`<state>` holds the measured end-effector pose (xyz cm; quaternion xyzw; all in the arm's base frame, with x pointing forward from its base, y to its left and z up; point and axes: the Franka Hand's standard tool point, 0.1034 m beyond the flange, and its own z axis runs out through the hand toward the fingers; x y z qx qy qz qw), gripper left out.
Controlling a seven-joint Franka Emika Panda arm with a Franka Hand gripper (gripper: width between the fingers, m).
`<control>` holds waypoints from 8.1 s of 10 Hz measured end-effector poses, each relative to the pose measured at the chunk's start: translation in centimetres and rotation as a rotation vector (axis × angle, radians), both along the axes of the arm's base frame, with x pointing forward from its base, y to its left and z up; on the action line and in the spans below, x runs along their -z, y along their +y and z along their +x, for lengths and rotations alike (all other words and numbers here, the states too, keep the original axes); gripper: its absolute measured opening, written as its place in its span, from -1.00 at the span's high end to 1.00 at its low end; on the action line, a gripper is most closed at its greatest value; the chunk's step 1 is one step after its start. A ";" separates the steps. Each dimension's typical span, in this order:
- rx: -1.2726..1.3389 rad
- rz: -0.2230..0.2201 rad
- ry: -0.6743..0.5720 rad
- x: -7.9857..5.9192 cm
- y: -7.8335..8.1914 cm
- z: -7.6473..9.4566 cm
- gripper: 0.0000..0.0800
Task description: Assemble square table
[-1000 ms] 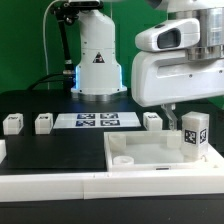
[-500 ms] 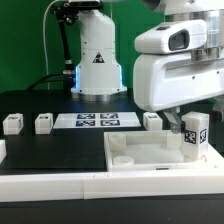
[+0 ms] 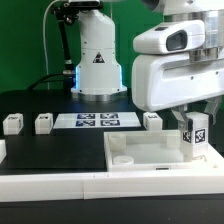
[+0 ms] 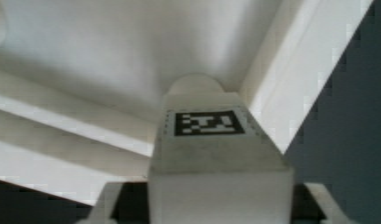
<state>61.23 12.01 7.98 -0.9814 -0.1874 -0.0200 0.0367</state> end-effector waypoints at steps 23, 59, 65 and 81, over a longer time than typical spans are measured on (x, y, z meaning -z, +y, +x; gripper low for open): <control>0.468 0.005 0.032 0.0 -0.3 0.1 -0.62; 1.182 0.023 0.051 0.4 -0.5 -0.1 -0.59; 0.570 -0.002 0.004 0.2 -0.6 0.2 -0.62; 0.111 -0.024 -0.027 0.4 -0.7 0.1 0.27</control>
Offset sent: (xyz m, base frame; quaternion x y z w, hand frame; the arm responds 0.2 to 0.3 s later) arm -0.0055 -0.0024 -0.0030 0.0293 -0.0043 0.3072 0.9512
